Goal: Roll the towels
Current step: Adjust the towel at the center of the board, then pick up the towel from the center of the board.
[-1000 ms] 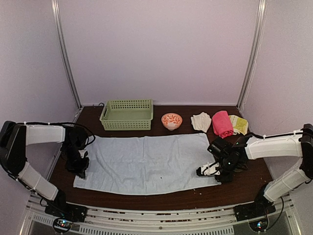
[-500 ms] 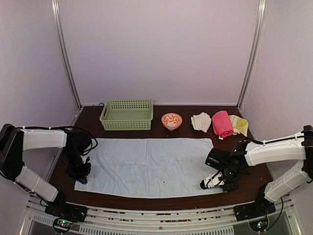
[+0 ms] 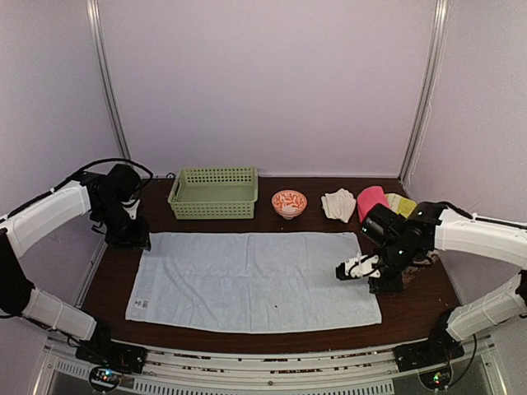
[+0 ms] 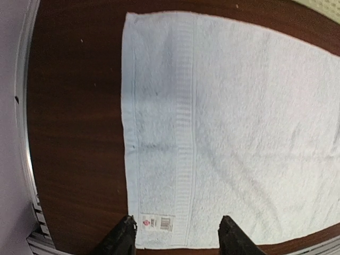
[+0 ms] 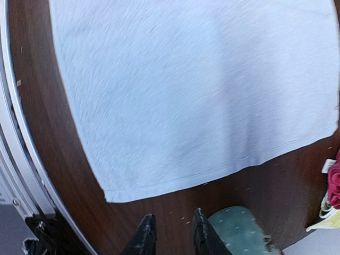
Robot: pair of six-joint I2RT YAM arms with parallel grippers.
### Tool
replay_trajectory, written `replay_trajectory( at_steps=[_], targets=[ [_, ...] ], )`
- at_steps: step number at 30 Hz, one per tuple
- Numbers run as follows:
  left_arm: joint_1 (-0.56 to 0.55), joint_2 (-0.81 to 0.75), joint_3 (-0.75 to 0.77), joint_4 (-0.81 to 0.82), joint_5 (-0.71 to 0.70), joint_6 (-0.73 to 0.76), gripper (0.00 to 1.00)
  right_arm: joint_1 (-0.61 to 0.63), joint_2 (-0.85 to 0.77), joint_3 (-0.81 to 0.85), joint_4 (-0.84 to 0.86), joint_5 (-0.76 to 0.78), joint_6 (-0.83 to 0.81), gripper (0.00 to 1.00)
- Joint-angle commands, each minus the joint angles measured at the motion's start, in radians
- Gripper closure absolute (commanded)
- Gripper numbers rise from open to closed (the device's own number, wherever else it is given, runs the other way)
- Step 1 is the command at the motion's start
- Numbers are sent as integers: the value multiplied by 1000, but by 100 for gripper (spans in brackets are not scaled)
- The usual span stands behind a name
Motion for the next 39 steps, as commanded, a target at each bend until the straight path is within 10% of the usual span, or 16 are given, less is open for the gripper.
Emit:
replay_trajectory(
  at_steps=[1, 14, 39],
  targets=[
    [108, 86, 66, 171, -27, 66, 44, -148, 54, 166, 116, -155, 54, 76],
    [174, 380, 182, 506, 59, 256, 53, -514, 524, 558, 223, -216, 344, 81],
    [201, 297, 17, 718, 103, 281, 49, -527, 834, 730, 220, -128, 338, 74]
  ],
)
